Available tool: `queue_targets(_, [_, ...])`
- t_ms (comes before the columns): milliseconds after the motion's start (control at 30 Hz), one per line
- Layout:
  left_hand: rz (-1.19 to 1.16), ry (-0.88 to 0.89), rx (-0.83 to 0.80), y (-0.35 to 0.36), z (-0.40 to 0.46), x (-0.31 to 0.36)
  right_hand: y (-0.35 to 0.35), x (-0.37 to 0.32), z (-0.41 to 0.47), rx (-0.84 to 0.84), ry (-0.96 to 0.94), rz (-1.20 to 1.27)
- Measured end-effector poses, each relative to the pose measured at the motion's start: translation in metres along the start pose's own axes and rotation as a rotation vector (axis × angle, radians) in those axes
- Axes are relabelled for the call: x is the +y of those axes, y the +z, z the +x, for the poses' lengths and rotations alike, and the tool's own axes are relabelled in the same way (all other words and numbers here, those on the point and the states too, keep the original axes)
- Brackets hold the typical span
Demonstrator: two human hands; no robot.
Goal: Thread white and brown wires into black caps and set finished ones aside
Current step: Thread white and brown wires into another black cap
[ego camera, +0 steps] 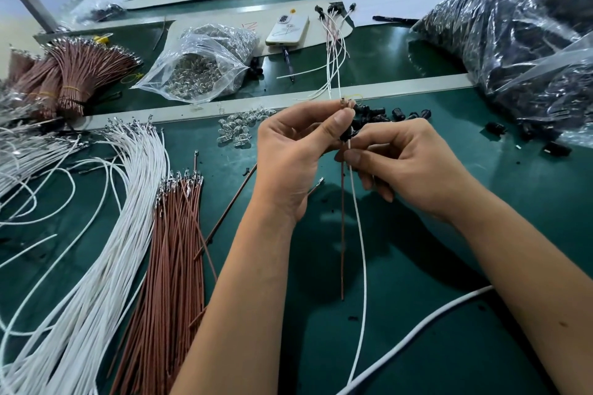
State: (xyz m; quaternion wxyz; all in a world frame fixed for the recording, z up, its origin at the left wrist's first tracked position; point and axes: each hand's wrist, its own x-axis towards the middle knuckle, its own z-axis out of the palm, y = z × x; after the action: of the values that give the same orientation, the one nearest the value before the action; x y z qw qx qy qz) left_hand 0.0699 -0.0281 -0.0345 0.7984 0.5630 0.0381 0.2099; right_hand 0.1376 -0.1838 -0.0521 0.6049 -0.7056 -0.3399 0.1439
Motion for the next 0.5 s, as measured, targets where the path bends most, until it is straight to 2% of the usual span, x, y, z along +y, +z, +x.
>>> queue_targets(500, [0.079,0.002,-0.050,-0.0060,0.0002,0.0053,-0.0024,0.0007,0.0000,0.003,-0.049,-0.160])
